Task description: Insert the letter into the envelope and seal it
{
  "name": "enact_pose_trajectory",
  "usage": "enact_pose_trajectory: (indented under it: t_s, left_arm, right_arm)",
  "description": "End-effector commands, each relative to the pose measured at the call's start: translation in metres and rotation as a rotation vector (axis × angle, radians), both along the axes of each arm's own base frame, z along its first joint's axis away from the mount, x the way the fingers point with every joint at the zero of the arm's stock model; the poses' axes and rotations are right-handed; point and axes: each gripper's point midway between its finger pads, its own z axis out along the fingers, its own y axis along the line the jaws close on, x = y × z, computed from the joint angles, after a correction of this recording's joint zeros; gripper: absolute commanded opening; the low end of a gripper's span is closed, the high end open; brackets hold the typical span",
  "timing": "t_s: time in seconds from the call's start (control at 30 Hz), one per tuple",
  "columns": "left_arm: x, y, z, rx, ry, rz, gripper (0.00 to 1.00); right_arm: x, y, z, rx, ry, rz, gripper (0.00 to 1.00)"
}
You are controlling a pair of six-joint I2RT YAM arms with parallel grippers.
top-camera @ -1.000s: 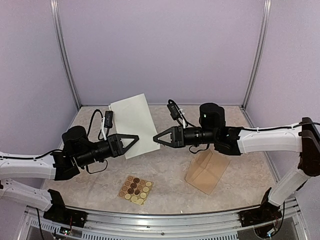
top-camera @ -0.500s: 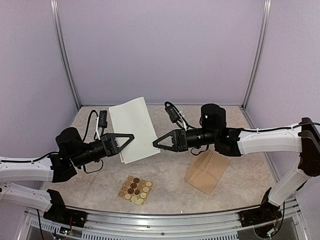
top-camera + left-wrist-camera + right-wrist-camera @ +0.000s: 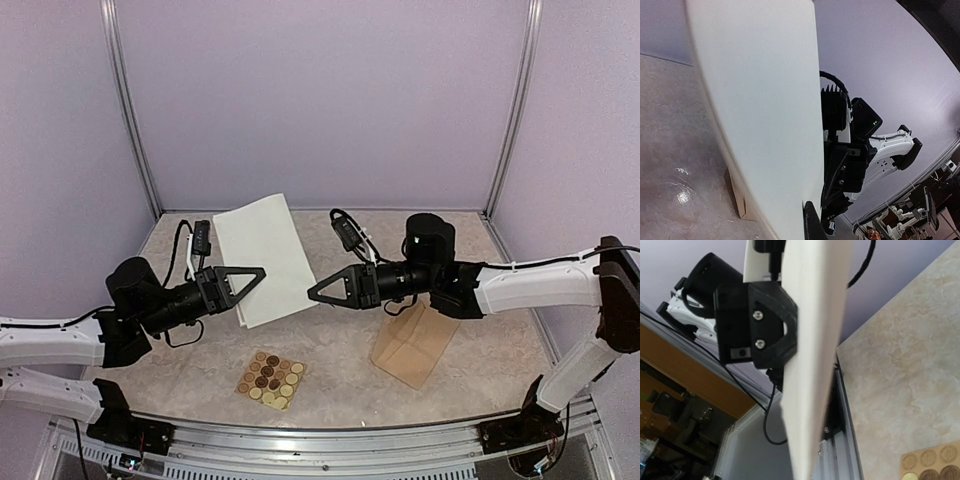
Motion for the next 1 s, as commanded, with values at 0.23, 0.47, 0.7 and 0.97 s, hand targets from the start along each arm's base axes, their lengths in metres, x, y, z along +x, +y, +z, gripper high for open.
enact_pose_trajectory:
  t_s: [0.23, 0.47, 0.7, 0.97]
  left_arm:
    - [-0.008, 0.003, 0.008, -0.023, -0.049, -0.040, 0.00]
    - [-0.029, -0.012, 0.008, -0.012, -0.080, -0.182, 0.00]
    - [-0.033, -0.018, 0.002, 0.011, -0.071, -0.207, 0.00]
    - [-0.037, -0.021, -0.002, 0.021, -0.066, -0.231, 0.00]
  right_arm:
    - [-0.001, -0.002, 0.008, 0.028, -0.021, 0.014, 0.42]
    - [0.012, 0.008, 0.019, 0.053, -0.053, 0.007, 0.45]
    - [0.017, 0.010, 0.027, 0.089, -0.060, 0.003, 0.00]
    - [0.023, 0.007, 0.032, 0.112, -0.054, -0.023, 0.01]
